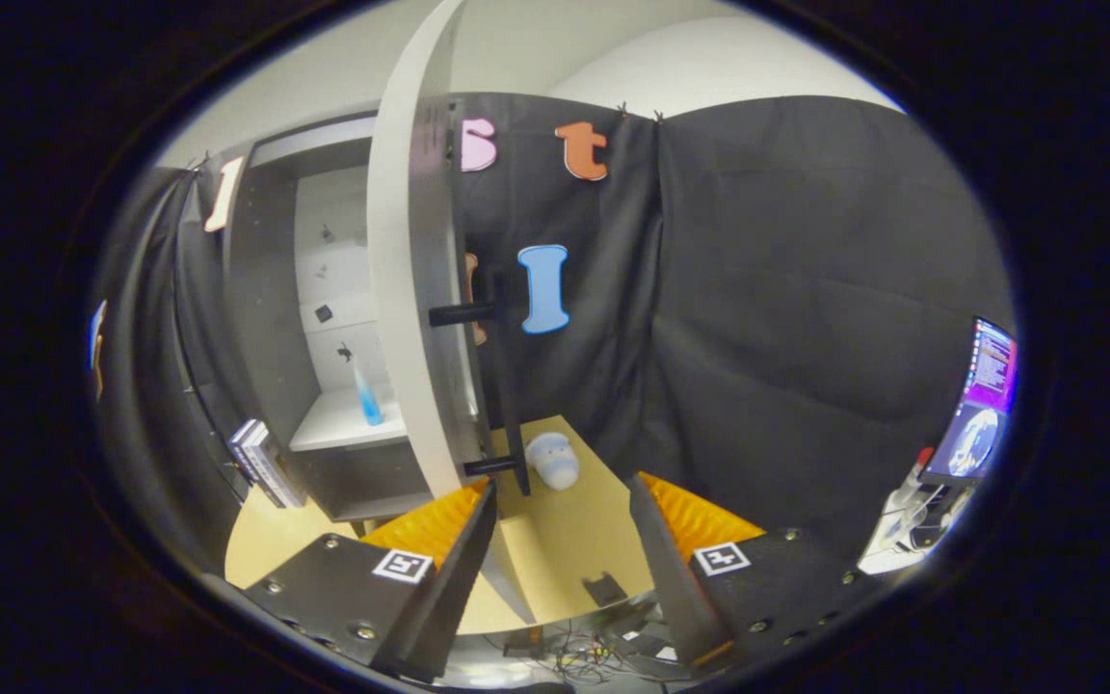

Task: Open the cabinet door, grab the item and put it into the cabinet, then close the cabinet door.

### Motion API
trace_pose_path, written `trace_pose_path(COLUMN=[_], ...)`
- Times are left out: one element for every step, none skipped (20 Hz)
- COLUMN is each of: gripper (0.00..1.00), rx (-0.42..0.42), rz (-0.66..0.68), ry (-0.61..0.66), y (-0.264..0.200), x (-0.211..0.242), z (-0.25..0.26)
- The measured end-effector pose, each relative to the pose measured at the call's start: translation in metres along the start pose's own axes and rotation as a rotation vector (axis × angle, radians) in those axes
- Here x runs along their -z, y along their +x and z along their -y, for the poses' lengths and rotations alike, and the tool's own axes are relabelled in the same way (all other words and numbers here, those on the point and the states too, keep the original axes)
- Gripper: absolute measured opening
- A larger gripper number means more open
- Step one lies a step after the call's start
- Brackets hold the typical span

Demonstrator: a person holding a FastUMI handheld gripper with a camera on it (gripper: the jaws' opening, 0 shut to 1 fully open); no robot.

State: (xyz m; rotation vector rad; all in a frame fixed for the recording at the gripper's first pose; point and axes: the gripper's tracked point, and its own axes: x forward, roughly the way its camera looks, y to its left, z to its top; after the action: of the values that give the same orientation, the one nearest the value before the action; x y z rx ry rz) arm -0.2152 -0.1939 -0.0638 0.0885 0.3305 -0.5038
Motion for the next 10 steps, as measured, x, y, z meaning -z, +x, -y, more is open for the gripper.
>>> trace_pose_path(gripper=[0.85, 0.84, 0.84, 0.84, 0.84, 0.84, 0.85, 0.85, 0.85, 0.86], rx=[-0.012, -0.031, -0.052, -0.077, -0.105, -0.137, -0.171, -0.205, -0.242, -0.280], rz=[0.006, 0.000, -0.002, -0.008, -0.010, -0.015, -0.019, -0.022, -0.027, -0.032], ry=[0.001, 0.001, 0.005, 0.004, 0.003, -0.002, -0.009, -0.012, -0.015, -0.015], y=[-0.001, 0.001, 0.000, 0.001, 0.001, 0.001, -0.001, -0.001, -0.002, -0.001], x=[0.000, -0.001, -0.001, 0.000, 0.001, 0.002, 0.003, 0.003, 0.003, 0.006], z=[-0.004, -0.008, -0.012, -0.016, -0.022, -0.034, -0.047, -0.059, -0.070, -0.083])
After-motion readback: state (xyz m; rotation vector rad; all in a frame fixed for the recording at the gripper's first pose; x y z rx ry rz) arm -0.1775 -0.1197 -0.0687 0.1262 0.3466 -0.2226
